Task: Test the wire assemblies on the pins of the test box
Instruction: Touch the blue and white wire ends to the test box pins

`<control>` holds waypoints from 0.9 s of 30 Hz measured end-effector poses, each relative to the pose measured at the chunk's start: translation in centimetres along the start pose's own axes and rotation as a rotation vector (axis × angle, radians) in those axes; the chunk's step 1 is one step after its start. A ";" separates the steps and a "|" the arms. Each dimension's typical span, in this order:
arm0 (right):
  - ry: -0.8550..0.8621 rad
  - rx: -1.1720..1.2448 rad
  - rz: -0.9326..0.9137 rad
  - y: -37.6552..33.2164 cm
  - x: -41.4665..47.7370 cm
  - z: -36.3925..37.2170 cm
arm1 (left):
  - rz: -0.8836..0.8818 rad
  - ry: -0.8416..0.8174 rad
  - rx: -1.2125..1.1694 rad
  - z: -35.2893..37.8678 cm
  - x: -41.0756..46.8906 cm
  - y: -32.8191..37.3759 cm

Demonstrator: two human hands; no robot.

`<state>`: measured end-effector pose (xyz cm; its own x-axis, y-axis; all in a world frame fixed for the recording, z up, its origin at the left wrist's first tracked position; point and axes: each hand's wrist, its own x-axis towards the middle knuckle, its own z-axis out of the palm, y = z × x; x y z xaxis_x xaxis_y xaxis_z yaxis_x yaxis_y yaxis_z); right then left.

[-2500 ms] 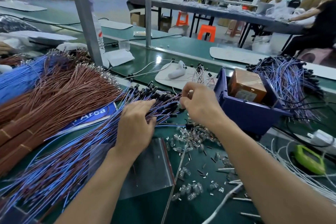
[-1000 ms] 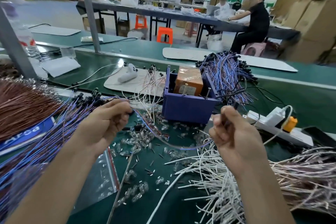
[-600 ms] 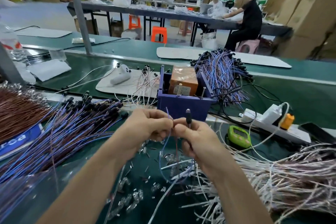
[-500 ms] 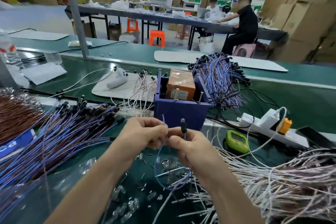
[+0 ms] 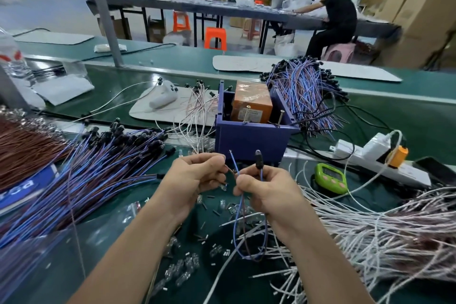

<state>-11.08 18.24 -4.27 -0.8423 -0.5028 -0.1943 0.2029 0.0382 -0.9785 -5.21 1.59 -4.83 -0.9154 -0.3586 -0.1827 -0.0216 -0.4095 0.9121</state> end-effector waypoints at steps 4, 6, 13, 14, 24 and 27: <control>-0.012 0.016 0.007 0.0 -0.1 0.0 | -0.010 -0.015 0.010 0.0 0.0 -0.4; -0.016 0.037 0.016 0.1 -0.1 -0.1 | -0.002 -0.021 0.024 0.0 0.1 -0.5; 0.015 0.116 0.005 0.1 -0.2 -0.2 | 0.030 0.069 -0.098 0.1 0.4 -1.1; 0.027 0.137 0.003 0.1 -0.2 -0.2 | 0.023 0.040 -0.081 0.1 0.4 -1.2; 0.065 0.169 -0.030 0.6 0.2 0.2 | 0.015 -0.105 0.094 0.8 -0.1 -1.6; 0.182 0.286 -0.080 0.6 0.5 -0.1 | -0.017 -0.057 0.045 0.8 0.0 -1.3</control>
<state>-11.45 18.05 -4.98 -0.9312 -0.3312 -0.1520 0.2425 -0.2520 -0.9368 -5.48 2.81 -5.67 -0.9360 -0.3034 -0.1786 -0.0543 -0.3770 0.9246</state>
